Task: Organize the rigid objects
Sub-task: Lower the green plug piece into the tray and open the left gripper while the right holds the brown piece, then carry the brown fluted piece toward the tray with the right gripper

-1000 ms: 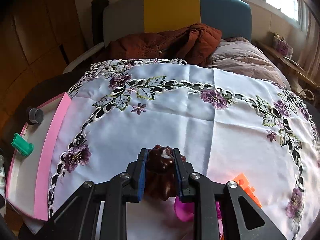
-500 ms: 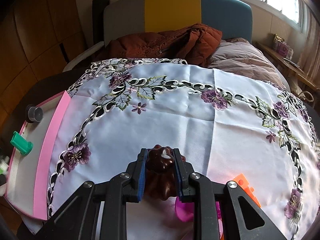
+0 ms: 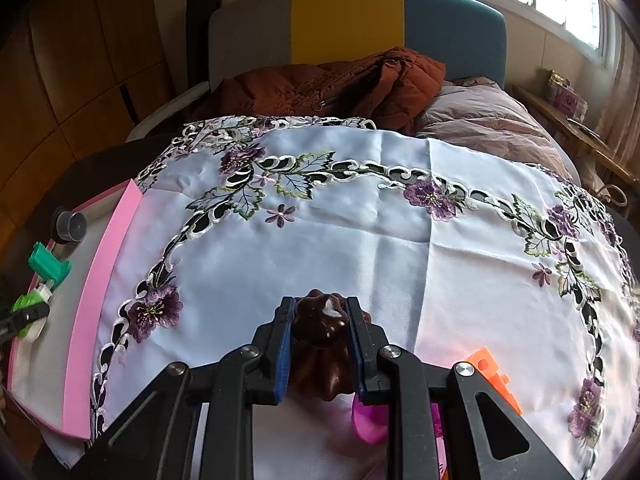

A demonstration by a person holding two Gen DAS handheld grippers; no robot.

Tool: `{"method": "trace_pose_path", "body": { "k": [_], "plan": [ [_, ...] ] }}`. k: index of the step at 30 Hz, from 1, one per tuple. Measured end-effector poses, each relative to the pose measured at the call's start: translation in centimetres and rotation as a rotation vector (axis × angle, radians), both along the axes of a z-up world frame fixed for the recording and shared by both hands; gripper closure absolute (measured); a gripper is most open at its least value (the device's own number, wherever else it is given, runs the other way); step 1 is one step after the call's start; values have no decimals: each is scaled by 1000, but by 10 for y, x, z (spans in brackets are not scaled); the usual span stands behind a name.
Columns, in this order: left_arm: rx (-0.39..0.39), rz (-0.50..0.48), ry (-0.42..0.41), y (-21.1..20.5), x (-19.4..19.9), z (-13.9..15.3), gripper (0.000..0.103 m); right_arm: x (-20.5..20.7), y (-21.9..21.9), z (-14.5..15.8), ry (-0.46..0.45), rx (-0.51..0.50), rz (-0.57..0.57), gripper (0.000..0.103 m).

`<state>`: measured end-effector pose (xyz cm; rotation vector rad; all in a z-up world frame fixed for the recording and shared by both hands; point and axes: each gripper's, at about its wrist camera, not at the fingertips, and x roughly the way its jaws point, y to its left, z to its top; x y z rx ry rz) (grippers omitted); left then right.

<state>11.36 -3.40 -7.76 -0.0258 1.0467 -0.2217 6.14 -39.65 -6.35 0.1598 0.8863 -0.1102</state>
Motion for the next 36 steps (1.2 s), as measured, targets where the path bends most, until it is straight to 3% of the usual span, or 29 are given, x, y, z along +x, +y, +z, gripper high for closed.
{"method": "trace_pose_path", "body": {
  "k": [8, 11, 26, 36],
  "plan": [
    [18, 11, -29, 6, -11, 14, 50, -1, 0, 0, 1, -3, 1, 78],
    [46, 23, -76, 7, -28, 24, 50, -1, 0, -1, 1, -5, 2, 78],
    [29, 42, -196, 8, -68, 68, 50, -2, 3, -1, -9, -34, 8, 79],
    [-23, 41, -154, 16, -73, 63, 50, -2, 6, -1, -9, -58, 1, 79]
  ]
}}
